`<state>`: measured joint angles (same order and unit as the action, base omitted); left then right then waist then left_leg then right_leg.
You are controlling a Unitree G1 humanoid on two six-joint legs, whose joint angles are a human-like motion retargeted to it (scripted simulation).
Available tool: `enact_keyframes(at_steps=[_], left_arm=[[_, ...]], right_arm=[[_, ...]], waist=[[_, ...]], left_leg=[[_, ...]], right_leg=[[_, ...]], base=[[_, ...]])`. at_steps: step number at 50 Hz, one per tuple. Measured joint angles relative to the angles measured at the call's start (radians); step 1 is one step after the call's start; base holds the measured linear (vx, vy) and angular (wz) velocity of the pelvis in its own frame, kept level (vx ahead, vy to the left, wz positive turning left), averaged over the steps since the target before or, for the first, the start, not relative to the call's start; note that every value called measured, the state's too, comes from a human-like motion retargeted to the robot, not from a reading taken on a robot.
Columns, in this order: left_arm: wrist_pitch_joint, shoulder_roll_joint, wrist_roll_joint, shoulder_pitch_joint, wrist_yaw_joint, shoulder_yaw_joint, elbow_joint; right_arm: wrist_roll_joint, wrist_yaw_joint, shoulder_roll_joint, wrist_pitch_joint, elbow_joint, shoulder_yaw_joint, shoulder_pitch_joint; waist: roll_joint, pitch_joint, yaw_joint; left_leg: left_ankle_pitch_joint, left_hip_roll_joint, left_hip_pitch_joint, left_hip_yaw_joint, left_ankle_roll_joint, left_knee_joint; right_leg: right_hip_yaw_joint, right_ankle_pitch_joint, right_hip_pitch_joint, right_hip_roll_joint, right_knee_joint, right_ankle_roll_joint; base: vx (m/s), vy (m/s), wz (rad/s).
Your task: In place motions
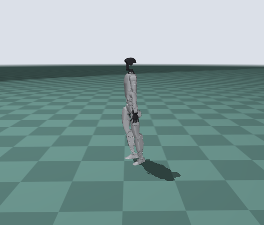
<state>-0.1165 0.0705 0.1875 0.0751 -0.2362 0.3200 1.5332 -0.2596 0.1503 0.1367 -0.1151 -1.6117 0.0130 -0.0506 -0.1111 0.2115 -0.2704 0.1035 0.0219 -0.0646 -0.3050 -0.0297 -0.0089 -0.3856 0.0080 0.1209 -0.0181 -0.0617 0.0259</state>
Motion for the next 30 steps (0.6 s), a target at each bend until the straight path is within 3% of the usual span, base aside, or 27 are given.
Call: enact_keyframes(at_steps=[5,8,13,16,23,30], left_arm=[[-0.006,0.014,0.022,0.036,-0.009,0.034,-0.028],[-0.002,0.03,0.01,0.034,0.006,0.046,-0.055],[0.006,0.032,-0.041,0.03,0.016,0.073,-0.083],[0.011,0.027,-0.069,0.043,0.006,0.082,-0.102],[0.009,-0.001,-0.085,0.09,0.014,0.145,-0.043],[-0.026,-0.01,-0.07,0.151,0.019,0.188,0.09]], right_arm=[[0.03,-0.006,0.011,-0.011,-0.034,0.016,0.016],[0.063,0.006,0.016,-0.01,-0.038,0.021,0.018],[0.062,0.001,0.035,-0.009,-0.045,0.009,0.017],[0.047,0.007,0.052,-0.007,-0.048,-0.024,0.026],[-0.011,0.004,0.048,-0.021,0.007,-0.089,0.121],[0.015,0.07,-0.009,0.028,0.173,-0.133,0.132]], waist=[[-0.004,-0.018,-0.003],[0.041,-0.059,0.023],[0.044,-0.161,0.108],[0.07,-0.213,0.194],[0.149,-0.413,0.399],[0.185,-0.442,0.398]], left_leg=[[0.012,0.033,-0.06,-0.028,0.01,0.157],[0.005,0.033,-0.153,-0.033,0.039,0.33],[0.037,-0.01,-0.325,0.033,0.012,0.16],[0.035,-0.024,-0.492,0.049,0.024,0.097],[-0.006,0.106,-0.747,-0.031,0.054,0.048],[-0.047,0.142,-0.764,-0.005,0.053,0.029]], right_leg=[[0.029,-0.028,0.014,-0.01,-0.041,-0.007],[0.039,-0.039,-0.002,-0.054,-0.068,-0.015],[0.019,-0.054,-0.077,-0.031,-0.084,-0.003],[0.045,-0.043,-0.109,-0.043,-0.083,0.008],[0.205,-0.027,-0.174,-0.088,-0.136,0.065],[0.259,-0.045,-0.173,-0.105,-0.188,0.094]], base=[[-0.18,0.19,-0.19],[-0.2,0.13,0.06],[-0.12,0.11,0.11],[-0.05,0.01,-0.44],[-0.07,-0.01,-1.19],[0.04,-0.01,-0.4]])
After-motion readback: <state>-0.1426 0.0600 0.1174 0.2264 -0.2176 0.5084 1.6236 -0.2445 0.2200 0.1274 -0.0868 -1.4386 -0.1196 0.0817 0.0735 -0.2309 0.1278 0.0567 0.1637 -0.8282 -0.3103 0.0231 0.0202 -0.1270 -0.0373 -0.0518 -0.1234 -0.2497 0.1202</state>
